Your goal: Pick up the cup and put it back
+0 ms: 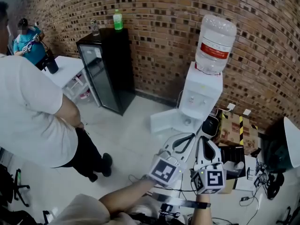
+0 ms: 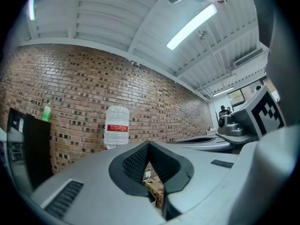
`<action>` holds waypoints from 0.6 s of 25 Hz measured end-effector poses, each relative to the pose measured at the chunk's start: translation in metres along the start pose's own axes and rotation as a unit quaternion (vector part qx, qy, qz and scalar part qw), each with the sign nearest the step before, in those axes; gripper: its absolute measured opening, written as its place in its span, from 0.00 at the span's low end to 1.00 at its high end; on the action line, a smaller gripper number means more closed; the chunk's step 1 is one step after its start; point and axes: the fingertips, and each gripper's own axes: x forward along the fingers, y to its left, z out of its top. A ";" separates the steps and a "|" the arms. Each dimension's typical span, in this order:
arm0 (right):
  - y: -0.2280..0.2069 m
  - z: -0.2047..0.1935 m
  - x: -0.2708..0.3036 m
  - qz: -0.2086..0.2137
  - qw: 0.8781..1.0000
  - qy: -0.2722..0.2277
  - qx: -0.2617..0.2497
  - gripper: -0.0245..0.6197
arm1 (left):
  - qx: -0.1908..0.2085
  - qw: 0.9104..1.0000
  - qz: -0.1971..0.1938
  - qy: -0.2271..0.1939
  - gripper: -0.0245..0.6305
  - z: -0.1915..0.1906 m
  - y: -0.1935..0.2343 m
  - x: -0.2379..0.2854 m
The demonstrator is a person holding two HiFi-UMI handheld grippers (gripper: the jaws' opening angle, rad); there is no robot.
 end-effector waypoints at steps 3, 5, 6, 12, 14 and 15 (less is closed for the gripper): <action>0.012 0.009 0.004 0.007 1.000 -0.006 0.004 0.04 | -0.006 1.000 0.016 -0.006 0.04 0.006 0.009 -0.010; 0.019 0.010 0.004 0.014 1.000 -0.008 0.000 0.04 | -0.008 1.000 0.026 -0.007 0.04 0.006 0.015 -0.018; 0.021 0.009 0.004 0.016 1.000 -0.004 -0.004 0.04 | -0.010 1.000 0.029 -0.006 0.04 0.006 0.016 -0.020; 0.019 0.016 -0.002 0.019 1.000 0.010 -0.003 0.04 | -0.011 1.000 0.028 -0.008 0.04 0.009 0.010 -0.018; 0.017 0.015 -0.003 0.018 1.000 0.003 -0.004 0.04 | -0.013 1.000 0.025 -0.009 0.04 0.007 0.008 -0.017; 0.015 0.013 -0.003 0.017 1.000 0.001 -0.004 0.04 | -0.013 1.000 0.024 -0.009 0.04 0.006 0.007 -0.017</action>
